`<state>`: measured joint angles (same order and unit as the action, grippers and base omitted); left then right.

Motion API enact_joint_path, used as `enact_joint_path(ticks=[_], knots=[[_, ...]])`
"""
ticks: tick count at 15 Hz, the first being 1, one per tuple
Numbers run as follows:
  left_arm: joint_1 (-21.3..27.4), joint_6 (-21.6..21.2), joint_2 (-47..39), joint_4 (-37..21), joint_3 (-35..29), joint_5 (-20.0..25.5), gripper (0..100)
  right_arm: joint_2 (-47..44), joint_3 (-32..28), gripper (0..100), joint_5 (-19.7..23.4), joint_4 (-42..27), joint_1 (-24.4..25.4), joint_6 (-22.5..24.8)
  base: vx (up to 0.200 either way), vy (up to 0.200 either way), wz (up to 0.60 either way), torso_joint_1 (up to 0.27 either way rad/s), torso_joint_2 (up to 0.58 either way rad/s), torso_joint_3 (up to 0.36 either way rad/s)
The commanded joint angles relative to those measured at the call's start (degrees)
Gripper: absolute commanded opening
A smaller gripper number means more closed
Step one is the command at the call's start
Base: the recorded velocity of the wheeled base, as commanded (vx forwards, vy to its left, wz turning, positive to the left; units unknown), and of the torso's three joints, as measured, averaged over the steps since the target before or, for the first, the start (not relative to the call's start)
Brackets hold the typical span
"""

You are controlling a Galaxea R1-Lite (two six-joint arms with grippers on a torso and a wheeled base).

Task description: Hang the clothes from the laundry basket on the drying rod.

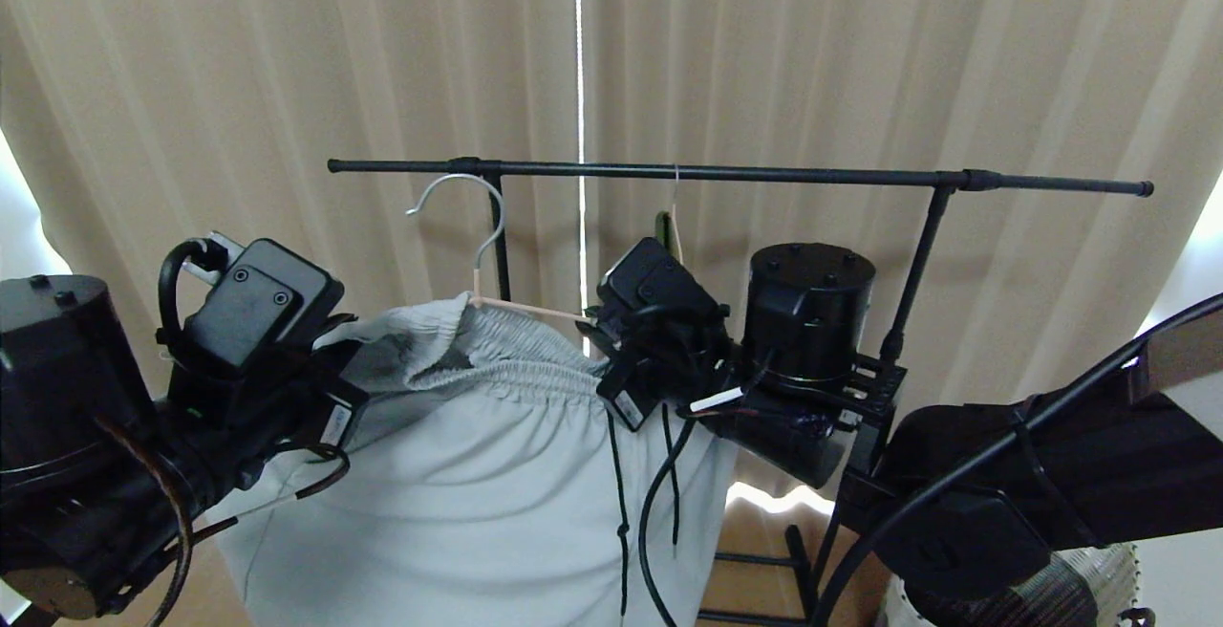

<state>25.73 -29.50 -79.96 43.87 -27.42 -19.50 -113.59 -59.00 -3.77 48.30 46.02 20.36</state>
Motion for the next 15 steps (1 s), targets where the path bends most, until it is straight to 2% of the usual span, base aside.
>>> enact_joint_path(ticks=[1, 5, 6, 9, 10, 12, 15], knots=[[0.0, 0.0, -0.2, 0.0, 0.0, -0.2, 0, -0.1, 0.1, 0, -0.1, 0.0, 0.0, 0.0, 0.0, 0.0, 0.0, 0.0, 0.0, 0.0], [0.0, 0.2, -0.2, 0.2, 0.2, -0.1, 0, 0.3, 0.2, 0, -0.1, 0.3, 0.0, -0.1, 0.0, 0.0, 0.0, 0.0, 0.0, 0.0], [0.0, 0.2, -0.2, 0.2, 0.3, 0.1, 100, 0.5, 0.4, 0, -0.1, 0.4, 0.0, -0.1, 0.0, 0.0, 0.0, 0.0, 0.0, 0.0], [0.1, 2.2, 0.9, 0.2, 1.0, 1.4, 100, 1.8, 0.8, 0, -2.1, 0.4, -1.4, -0.1, 0.0, 0.0, 0.0, 0.0, 0.0, 0.0], [0.5, 4.2, 2.5, 0.2, 1.8, 5.1, 100, 2.5, 0.9, 0, -2.5, 0.4, -4.4, -0.1, 0.0, 0.0, 0.0, 0.0, 0.0, 0.0], [0.7, 4.5, 4.4, 0.2, 3.3, 8.3, 100, 3.5, 1.0, 0, -2.5, 1.2, -8.3, -0.1, 0.0, 0.0, 0.0, 0.0, 0.0, 0.0], [0.0, 4.8, 5.2, 0.2, 5.7, 8.3, 100, 7.8, 3.0, 0, -2.5, 2.1, -10.9, -0.1, 0.0, 0.0, 0.0, 0.0, 0.0, 0.0]])
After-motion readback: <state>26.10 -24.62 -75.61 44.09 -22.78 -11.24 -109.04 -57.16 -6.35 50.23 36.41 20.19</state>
